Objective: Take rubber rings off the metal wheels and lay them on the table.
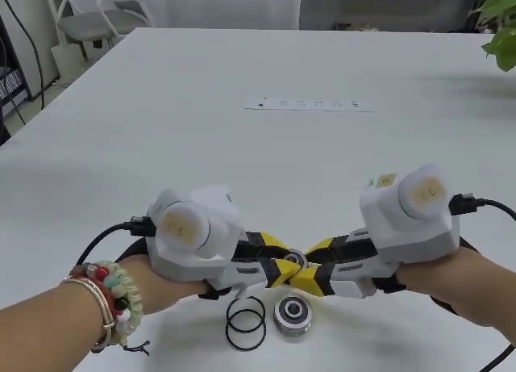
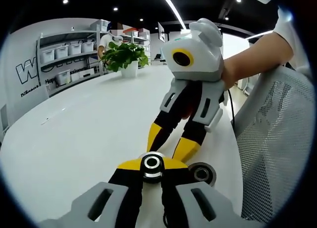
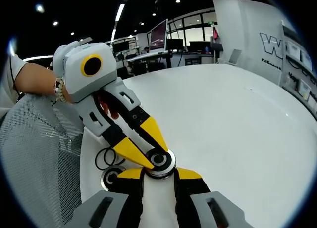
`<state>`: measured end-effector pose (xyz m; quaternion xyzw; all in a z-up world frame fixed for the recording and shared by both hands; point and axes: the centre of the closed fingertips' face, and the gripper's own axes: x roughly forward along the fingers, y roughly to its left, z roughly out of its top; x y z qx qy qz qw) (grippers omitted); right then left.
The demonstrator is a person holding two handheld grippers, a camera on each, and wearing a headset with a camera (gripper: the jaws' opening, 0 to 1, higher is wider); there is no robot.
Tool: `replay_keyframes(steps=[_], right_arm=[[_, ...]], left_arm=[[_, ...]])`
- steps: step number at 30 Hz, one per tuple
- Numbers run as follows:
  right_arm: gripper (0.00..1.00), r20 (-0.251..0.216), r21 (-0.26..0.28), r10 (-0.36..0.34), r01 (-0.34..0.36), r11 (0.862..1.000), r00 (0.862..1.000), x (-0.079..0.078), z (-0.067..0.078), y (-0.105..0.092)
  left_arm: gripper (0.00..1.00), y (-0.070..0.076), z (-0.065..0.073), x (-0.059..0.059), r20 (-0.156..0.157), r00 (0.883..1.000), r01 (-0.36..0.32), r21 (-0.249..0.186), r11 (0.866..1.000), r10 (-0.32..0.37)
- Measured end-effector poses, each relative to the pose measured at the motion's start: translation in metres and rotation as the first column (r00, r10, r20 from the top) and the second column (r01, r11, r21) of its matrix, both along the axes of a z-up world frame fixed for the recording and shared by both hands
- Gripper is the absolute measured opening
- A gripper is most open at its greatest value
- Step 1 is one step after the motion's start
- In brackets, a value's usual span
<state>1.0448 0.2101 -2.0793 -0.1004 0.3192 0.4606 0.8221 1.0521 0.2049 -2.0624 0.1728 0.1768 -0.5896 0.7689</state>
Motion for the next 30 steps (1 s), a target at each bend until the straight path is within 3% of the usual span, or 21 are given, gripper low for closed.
replay_keyframes(steps=[6,9,11,17,22,26,30], right_arm=[[0.17,-0.014,0.003,0.004,-0.004,1.000,1.000,-0.002,0.000,-0.004],[0.09,-0.019,-0.001,0.004,-0.004,1.000,1.000,-0.003,-0.001,-0.007],[0.00,0.007,-0.008,0.006,-0.006,1.000,1.000,-0.001,0.000,-0.009],[0.00,0.001,-0.031,-0.008,0.008,0.999,1.000,-0.001,-0.002,-0.009],[0.09,-0.001,-0.035,0.001,-0.001,0.999,1.000,-0.002,-0.003,-0.008],[0.24,0.027,-0.039,0.005,-0.004,0.999,1.000,0.001,-0.004,-0.001],[0.25,0.055,-0.063,0.008,-0.004,0.998,0.998,0.005,-0.005,0.005]], left_arm=[[0.08,0.000,0.000,0.000,-0.006,1.000,-0.005,-0.002,1.000,0.005],[0.08,0.001,0.000,0.002,-0.009,1.000,-0.019,0.001,1.000,0.019],[0.08,0.003,0.000,0.004,-0.016,0.999,-0.029,-0.001,1.000,0.029],[0.08,0.003,-0.001,0.004,-0.014,1.000,-0.027,0.000,1.000,0.027],[0.08,0.003,-0.001,0.004,-0.012,1.000,-0.025,0.001,1.000,0.025],[0.08,0.003,-0.001,0.004,-0.016,1.000,-0.022,-0.001,1.000,0.022],[0.08,0.003,-0.001,0.003,-0.017,1.000,-0.019,-0.002,1.000,0.019]])
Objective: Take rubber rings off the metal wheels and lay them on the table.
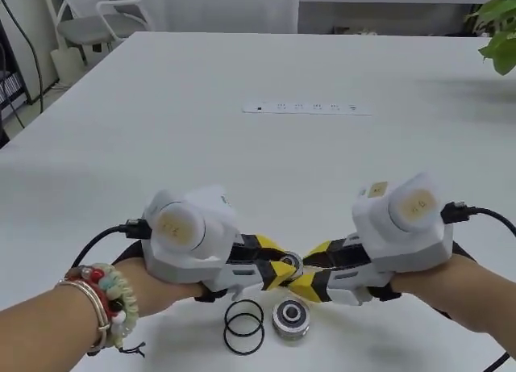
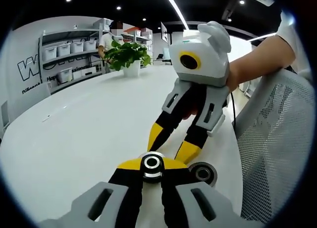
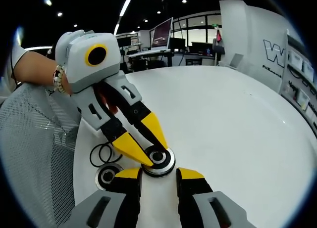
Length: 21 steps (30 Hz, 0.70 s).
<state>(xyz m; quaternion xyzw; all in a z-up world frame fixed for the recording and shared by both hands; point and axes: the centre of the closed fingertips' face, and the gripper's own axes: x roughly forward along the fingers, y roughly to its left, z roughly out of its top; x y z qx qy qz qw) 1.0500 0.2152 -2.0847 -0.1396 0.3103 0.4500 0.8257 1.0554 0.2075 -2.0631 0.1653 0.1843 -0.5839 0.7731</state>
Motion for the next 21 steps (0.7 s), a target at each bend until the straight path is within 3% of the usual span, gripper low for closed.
replay_keyframes(steps=[5,16,18,20,21], right_arm=[[0.23,0.015,0.011,0.013,-0.014,1.000,1.000,0.001,0.005,0.001],[0.19,-0.010,0.018,0.022,-0.022,1.000,1.000,-0.004,0.006,-0.004],[0.13,-0.014,-0.026,0.038,-0.038,0.999,0.999,-0.006,0.001,-0.011],[0.01,-0.004,-0.002,0.022,-0.022,1.000,1.000,-0.003,0.002,-0.014],[0.01,-0.024,0.020,0.006,-0.005,1.000,1.000,-0.003,0.003,-0.013]], left_arm=[[0.08,0.000,0.000,0.000,0.003,1.000,0.003,0.001,1.000,-0.003],[0.08,-0.001,0.000,0.000,0.004,1.000,0.010,0.013,1.000,-0.010],[0.08,0.000,0.000,0.000,0.003,1.000,0.007,0.014,1.000,-0.007],[0.08,0.002,0.000,0.001,-0.002,1.000,0.005,0.011,1.000,-0.005],[0.08,0.002,0.000,0.001,-0.002,1.000,0.004,0.010,1.000,-0.004]])
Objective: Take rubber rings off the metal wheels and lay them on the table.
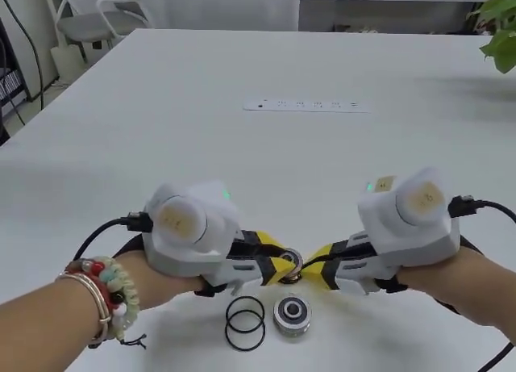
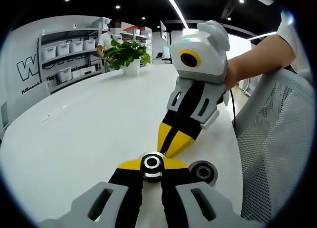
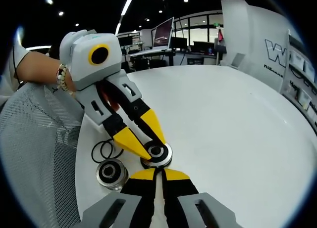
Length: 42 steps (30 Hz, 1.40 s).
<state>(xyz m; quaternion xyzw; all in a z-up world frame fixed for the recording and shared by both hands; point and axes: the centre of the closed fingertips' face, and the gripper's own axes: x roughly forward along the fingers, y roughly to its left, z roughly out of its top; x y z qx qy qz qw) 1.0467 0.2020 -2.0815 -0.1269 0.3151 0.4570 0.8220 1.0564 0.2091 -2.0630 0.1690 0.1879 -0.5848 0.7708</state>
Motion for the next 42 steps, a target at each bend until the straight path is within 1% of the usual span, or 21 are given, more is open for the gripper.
replay_keyframes(steps=[3,9,11,13,14,15,19,21,22,23,24,25,26,27,28,29,30,31,35,38,42], right_arm=[[0.01,0.015,-0.025,0.016,-0.015,1.000,1.000,0.000,0.000,0.001],[0.00,0.003,-0.026,-0.004,0.004,1.000,1.000,0.001,0.000,-0.001],[0.00,-0.015,-0.029,-0.031,0.031,0.999,0.999,0.002,0.000,-0.002],[0.00,-0.013,-0.039,-0.040,0.040,0.998,0.999,0.003,-0.001,-0.003],[0.00,-0.012,-0.039,-0.059,0.058,0.998,0.998,0.006,0.000,-0.005],[0.00,-0.021,-0.038,-0.082,0.081,0.996,0.996,0.008,0.001,-0.006],[0.00,-0.065,-0.006,-0.121,0.121,0.993,0.991,0.008,0.002,-0.008],[0.00,-0.095,0.013,-0.145,0.147,0.989,0.985,0.008,0.003,-0.008],[0.00,-0.126,0.039,-0.174,0.180,0.983,0.977,0.008,0.004,-0.008],[0.00,-0.133,0.047,-0.180,0.188,0.981,0.974,0.009,0.005,-0.008],[0.00,-0.145,0.075,-0.193,0.206,0.976,0.970,0.010,0.008,-0.008],[0.00,-0.164,0.120,-0.200,0.221,0.968,0.966,0.011,0.013,-0.004],[0.00,-0.206,0.131,-0.221,0.251,0.959,0.953,0.010,0.014,-0.005],[0.00,-0.210,0.115,-0.228,0.256,0.960,0.951,0.010,0.012,-0.007],[0.00,-0.191,0.115,-0.217,0.242,0.964,0.957,0.009,0.012,-0.006],[0.00,-0.191,0.117,-0.217,0.241,0.963,0.957,0.009,0.012,-0.006],[0.00,-0.204,0.127,-0.219,0.247,0.961,0.954,0.009,0.013,-0.004],[0.00,-0.212,0.121,-0.228,0.257,0.959,0.950,0.009,0.013,-0.004],[0.00,-0.198,0.117,-0.217,0.243,0.963,0.956,0.008,0.014,-0.003],[0.00,-0.202,0.125,-0.214,0.242,0.962,0.956,0.008,0.015,-0.002],[0.00,-0.195,0.126,-0.204,0.231,0.965,0.959,0.007,0.017,0.002]], left_arm=[[0.08,0.000,0.000,0.000,-0.002,1.000,-0.003,-0.001,1.000,0.003],[0.08,0.000,0.000,0.000,-0.003,1.000,-0.003,-0.002,1.000,0.003],[0.08,0.000,0.000,0.000,-0.004,1.000,-0.005,-0.003,1.000,0.005],[0.08,0.000,0.000,0.000,-0.005,1.000,-0.004,-0.002,1.000,0.004],[0.08,0.000,0.000,-0.001,-0.005,1.000,-0.004,-0.002,1.000,0.004],[0.08,0.000,0.000,-0.001,-0.006,1.000,-0.004,-0.002,1.000,0.004],[0.08,0.001,0.000,-0.001,-0.008,1.000,-0.004,-0.003,1.000,0.004],[0.08,0.001,0.000,-0.001,-0.009,1.000,-0.005,-0.004,1.000,0.005],[0.08,0.001,0.000,-0.001,-0.009,1.000,-0.005,-0.004,1.000,0.005],[0.08,0.001,0.000,-0.001,-0.008,1.000,-0.005,-0.004,1.000,0.004],[0.08,0.001,0.000,-0.001,-0.007,1.000,-0.004,-0.004,1.000,0.004],[0.08,0.000,0.000,-0.001,-0.006,1.000,-0.003,-0.005,1.000,0.003],[0.08,0.000,0.000,-0.001,-0.005,1.000,-0.003,-0.005,1.000,0.003],[0.08,0.000,0.000,-0.002,-0.005,1.000,-0.002,-0.006,1.000,0.002],[0.08,0.000,0.000,-0.002,-0.004,1.000,-0.003,-0.005,1.000,0.003],[0.08,0.000,0.000,-0.001,-0.004,1.000,-0.002,-0.005,1.000,0.002],[0.08,0.000,0.000,-0.001,-0.002,1.000,-0.001,-0.005,1.000,0.001],[0.08,0.000,0.000,-0.001,-0.001,1.000,-0.001,-0.005,1.000,0.001],[0.08,0.000,0.000,-0.001,0.000,1.000,-0.001,-0.005,1.000,0.001],[0.08,0.001,0.000,-0.001,0.000,1.000,0.000,-0.006,1.000,0.000],[0.08,0.000,0.000,-0.001,0.001,1.000,0.000,-0.006,1.000,0.000]])
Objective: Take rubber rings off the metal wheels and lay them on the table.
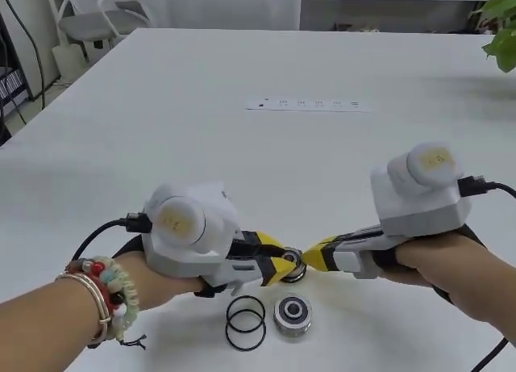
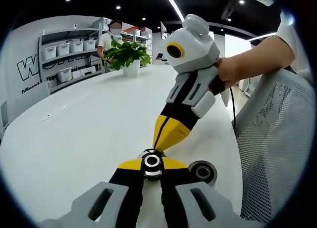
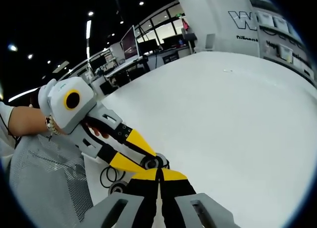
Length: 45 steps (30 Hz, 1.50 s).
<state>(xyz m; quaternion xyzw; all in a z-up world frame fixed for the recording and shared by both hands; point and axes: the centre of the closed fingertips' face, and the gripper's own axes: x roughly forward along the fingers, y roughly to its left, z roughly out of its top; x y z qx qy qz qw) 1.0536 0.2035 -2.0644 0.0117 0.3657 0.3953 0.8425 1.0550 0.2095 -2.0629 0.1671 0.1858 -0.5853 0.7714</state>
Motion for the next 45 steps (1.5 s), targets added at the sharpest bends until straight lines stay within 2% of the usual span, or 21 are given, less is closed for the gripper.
replay_keyframes(steps=[19,21,23,24,25,26,28,31,35,37,38,40,43,45], right_arm=[[0.00,0.037,-0.012,0.041,-0.041,0.999,0.998,-0.001,0.002,0.005],[0.00,0.036,0.001,0.045,-0.045,0.999,0.998,-0.001,0.003,0.006],[0.00,0.045,0.084,0.060,-0.064,0.994,0.997,-0.003,0.014,0.017],[0.00,0.046,0.070,0.051,-0.054,0.996,0.998,-0.001,0.014,0.015],[0.00,0.064,0.003,0.044,-0.045,0.999,0.997,0.003,0.010,0.009],[0.00,0.070,-0.029,0.051,-0.049,0.998,0.996,0.003,0.007,0.008],[0.00,0.048,0.003,0.053,-0.053,0.999,0.997,-0.001,0.007,0.011],[0.00,0.052,-0.005,0.050,-0.050,0.999,0.997,-0.001,0.006,0.008],[0.00,0.037,-0.001,0.021,-0.021,1.000,0.999,0.001,0.005,0.003],[0.00,0.028,-0.009,0.014,-0.014,1.000,1.000,0.001,0.003,0.001],[0.00,0.026,-0.011,0.011,-0.011,1.000,1.000,0.001,0.002,0.000],[0.00,0.020,-0.013,0.006,-0.006,1.000,1.000,0.000,0.001,-0.001],[0.00,0.015,-0.011,0.001,-0.001,1.000,1.000,0.000,0.001,-0.001],[0.00,0.016,-0.014,-0.001,0.001,1.000,1.000,0.000,0.001,-0.002]], left_arm=[[0.08,0.000,0.000,0.000,0.001,1.000,0.002,-0.005,1.000,-0.002],[0.08,0.000,0.000,0.000,0.001,1.000,0.003,-0.006,1.000,-0.003],[0.08,0.000,0.000,0.000,0.001,1.000,0.003,-0.006,1.000,-0.003],[0.08,0.000,0.000,0.000,0.001,1.000,0.003,-0.006,1.000,-0.003],[0.08,0.000,0.000,0.000,0.002,1.000,0.004,-0.006,1.000,-0.004],[0.08,0.000,0.000,0.000,0.001,1.000,0.003,-0.005,1.000,-0.003],[0.08,0.000,0.000,0.000,-0.002,1.000,-0.001,-0.009,1.000,0.001],[0.08,0.000,0.000,0.000,-0.014,1.000,-0.010,-0.022,1.000,0.009],[0.08,-0.001,0.000,0.001,-0.009,1.000,-0.007,-0.021,1.000,0.006],[0.09,-0.001,0.000,0.000,-0.024,1.000,-0.013,-0.023,1.000,0.013],[0.10,-0.001,0.001,0.000,-0.042,0.999,-0.019,-0.025,0.999,0.018],[0.11,-0.002,0.001,0.000,-0.049,0.999,-0.017,-0.026,1.000,0.016],[0.11,-0.002,0.001,-0.001,-0.056,0.998,-0.011,-0.008,1.000,0.010],[0.12,-0.001,0.001,-0.003,-0.049,0.999,0.008,0.017,1.000,-0.008]])
